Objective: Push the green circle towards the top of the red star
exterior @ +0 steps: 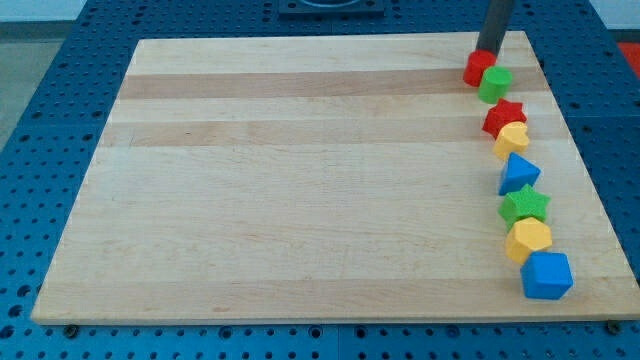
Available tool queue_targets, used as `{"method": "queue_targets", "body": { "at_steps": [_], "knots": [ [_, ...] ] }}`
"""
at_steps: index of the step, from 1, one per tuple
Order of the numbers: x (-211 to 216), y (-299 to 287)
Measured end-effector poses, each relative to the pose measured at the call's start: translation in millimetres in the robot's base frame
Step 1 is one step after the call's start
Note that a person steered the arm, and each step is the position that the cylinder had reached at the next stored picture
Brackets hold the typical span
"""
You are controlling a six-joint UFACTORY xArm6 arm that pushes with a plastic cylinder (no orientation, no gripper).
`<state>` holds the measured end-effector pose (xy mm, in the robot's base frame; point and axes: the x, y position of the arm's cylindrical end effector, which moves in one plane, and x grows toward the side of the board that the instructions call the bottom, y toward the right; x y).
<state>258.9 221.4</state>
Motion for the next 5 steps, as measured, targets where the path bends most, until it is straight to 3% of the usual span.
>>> {"method": "queue_targets", "body": {
  "at_steps": [5],
  "knots": [
    [90.5,-2.8]
  ]
}}
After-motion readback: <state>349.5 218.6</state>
